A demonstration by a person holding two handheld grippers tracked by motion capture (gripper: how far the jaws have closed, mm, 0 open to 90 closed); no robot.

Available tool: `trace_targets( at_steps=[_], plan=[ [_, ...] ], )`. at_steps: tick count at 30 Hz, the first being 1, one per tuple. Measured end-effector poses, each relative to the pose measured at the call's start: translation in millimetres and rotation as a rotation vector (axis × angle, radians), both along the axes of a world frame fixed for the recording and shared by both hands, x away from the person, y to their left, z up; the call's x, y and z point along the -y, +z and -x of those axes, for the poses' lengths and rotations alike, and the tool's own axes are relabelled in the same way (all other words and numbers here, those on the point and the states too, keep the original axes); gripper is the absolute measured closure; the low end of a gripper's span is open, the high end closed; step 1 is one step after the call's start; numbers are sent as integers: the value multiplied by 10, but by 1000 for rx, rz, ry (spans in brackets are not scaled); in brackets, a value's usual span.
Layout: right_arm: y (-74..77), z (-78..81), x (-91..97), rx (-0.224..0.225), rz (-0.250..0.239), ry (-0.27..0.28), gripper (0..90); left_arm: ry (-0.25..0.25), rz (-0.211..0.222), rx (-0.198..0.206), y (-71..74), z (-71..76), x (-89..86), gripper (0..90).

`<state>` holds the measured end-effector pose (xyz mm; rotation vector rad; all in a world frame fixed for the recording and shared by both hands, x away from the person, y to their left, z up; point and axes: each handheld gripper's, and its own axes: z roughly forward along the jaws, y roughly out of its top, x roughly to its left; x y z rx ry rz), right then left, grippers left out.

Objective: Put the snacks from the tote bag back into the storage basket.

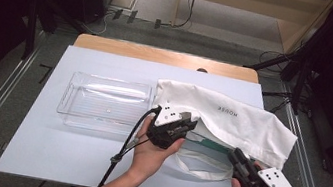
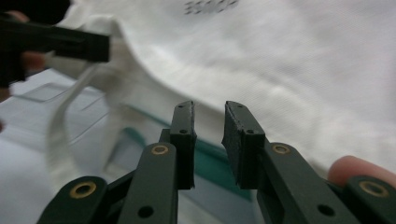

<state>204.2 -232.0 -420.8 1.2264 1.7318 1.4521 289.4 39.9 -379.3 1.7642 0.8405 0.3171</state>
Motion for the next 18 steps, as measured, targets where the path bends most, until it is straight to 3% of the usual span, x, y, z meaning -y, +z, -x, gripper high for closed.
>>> trace_targets(
  at_steps=[3,4,5,7,8,10,12,14,15,17,18],
  plan=[
    [-41,2,-109,-23,35,30,736,-2,4,11,16,0,-7,868],
    [-68,-15,-203,-34,70,-1,682,0,8,16,25,6,-6,868],
    [-74,-29,-229,-34,74,-29,665,-1,17,21,43,19,-4,868],
    [-84,-79,-247,-56,28,-40,631,-6,25,26,55,33,-2,868],
    [-84,-79,-247,-56,28,-40,631,-6,25,26,55,33,-2,868],
    [-113,-192,-280,-108,-38,-22,580,-4,25,34,62,39,-8,868],
    [-113,-203,-289,-102,-27,-38,574,-2,25,31,62,37,-20,868],
    [-89,-212,-324,-85,-12,-93,573,-2,16,30,51,41,-29,868],
    [-49,-218,-341,-61,-11,-147,619,-5,12,31,29,51,-31,868],
    [-31,-224,-340,-51,-10,-157,642,-8,11,28,15,61,-32,868],
    [-1,-236,-345,-42,-17,-169,705,-9,11,28,6,69,-33,867]
  ],
)
